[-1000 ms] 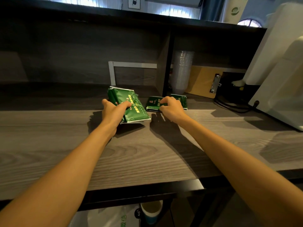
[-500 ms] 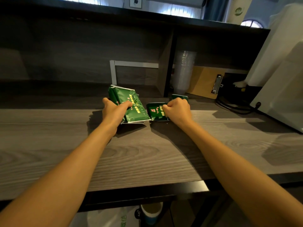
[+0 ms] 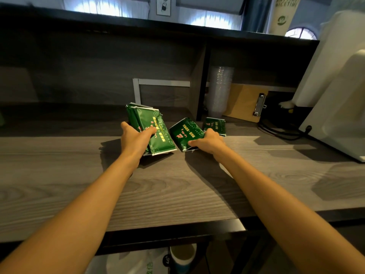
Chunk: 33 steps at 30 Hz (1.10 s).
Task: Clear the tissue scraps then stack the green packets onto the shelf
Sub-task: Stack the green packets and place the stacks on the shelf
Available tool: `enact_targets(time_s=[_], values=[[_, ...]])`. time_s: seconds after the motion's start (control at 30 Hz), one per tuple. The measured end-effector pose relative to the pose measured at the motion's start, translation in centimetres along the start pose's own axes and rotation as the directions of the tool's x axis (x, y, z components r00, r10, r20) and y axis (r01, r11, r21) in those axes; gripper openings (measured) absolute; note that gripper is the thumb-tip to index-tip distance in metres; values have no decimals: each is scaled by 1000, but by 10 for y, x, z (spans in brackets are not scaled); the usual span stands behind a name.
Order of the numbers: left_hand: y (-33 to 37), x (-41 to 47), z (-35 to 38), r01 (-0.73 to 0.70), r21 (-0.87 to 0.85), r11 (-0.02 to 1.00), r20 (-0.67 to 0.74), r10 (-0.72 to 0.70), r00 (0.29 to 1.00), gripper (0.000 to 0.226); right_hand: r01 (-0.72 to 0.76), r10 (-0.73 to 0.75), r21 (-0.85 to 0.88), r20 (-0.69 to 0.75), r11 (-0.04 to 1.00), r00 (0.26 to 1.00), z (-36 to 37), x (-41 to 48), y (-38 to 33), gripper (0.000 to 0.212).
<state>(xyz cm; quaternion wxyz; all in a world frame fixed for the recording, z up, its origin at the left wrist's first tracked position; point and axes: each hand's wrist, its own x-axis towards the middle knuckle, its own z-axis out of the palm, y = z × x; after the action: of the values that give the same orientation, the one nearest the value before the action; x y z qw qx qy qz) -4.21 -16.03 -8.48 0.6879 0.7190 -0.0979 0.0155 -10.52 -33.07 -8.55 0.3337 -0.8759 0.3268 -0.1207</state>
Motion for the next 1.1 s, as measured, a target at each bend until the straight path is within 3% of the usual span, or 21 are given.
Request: enact_targets(time_s=[0.17,0.37,0.5,0.6,0.8,0.93,1.1], values=[[0,-1,-1,-1,-3,1000,-15,1,1000,47,-59,62,248,-3,967,998,10,16,4,38],[-2,-1,1,-18,2,1000,-12,18,1000,43,-24,31,242,-23,970,999,-3,4,2,16],[-2,0,3,-29,6,1000,-3,29,1000,42,-35,12,209,110,977,994,-9,2,-2,60],[-3,1,4,-34,12,999,-4,35,999,42,-43,14,185,155,982,988,-13,3,-2,62],[-3,2,5,-9,-19,1000,-48,8,999,47,-58,28,447,74,892,997,-13,6,-3,28],[-2,3,6,-15,-12,1000,-48,15,999,49,31,-135,607,126,794,983,-10,0,-9,8],[-3,1,10,-28,-46,999,37,30,999,38,216,-282,356,146,909,948,13,-6,-15,15]])
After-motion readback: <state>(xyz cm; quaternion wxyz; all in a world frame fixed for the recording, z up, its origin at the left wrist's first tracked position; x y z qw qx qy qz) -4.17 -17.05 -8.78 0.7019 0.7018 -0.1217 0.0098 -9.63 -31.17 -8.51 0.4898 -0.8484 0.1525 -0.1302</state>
